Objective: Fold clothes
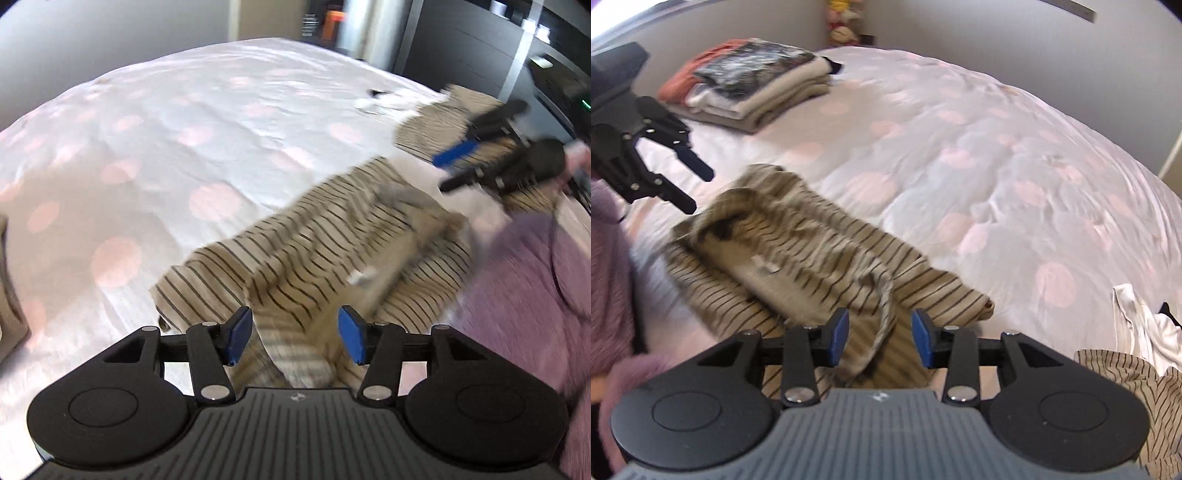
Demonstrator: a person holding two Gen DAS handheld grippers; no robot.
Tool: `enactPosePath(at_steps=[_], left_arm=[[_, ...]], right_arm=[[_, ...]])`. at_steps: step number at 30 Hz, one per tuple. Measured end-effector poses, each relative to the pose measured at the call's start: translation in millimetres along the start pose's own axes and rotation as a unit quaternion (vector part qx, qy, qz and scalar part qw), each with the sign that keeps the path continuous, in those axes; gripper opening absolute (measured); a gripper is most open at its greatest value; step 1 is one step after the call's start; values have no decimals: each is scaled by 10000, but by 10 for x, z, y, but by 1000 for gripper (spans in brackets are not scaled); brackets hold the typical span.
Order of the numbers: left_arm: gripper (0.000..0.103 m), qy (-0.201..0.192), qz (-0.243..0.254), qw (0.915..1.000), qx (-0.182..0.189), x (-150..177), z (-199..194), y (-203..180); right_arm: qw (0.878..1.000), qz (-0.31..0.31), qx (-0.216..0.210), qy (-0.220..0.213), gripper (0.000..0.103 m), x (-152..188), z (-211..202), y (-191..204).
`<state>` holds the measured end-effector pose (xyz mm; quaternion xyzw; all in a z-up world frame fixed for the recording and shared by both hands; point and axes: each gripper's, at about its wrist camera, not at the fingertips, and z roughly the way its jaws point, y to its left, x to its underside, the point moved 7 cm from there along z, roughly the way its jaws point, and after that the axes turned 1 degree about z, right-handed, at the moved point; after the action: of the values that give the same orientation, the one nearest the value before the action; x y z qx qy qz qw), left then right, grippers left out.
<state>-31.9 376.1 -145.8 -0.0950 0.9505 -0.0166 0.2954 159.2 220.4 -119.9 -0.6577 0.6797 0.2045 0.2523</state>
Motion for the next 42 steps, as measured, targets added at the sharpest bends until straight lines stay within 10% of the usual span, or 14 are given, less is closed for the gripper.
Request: enactPosePath(at_steps=[4,8,12,20,31,42], left_arm=[[44,229,-403,9989,-86,-4,258,33],[5,264,-512,9980,-242,106,294,94],[1,-73,-301,9995,-8,136,36,58],[1,103,315,9979,564,445,-270,-253],[2,1455,1124,9773,1050,826,-98,-575],[39,490,-81,9977,463,590,-418,57]], right_arm=[[9989,443,-15,162,40,-23,321,-25],[9971,699,-119,264,4,64,447,-45],[9969,714,-311,84,3,87,206,-44],[9959,269,-779,369,3,403,-174,142],[9867,-274,-1245,1013,9,726,-114,434],[9928,685,-931,312,37,511,-474,-81]])
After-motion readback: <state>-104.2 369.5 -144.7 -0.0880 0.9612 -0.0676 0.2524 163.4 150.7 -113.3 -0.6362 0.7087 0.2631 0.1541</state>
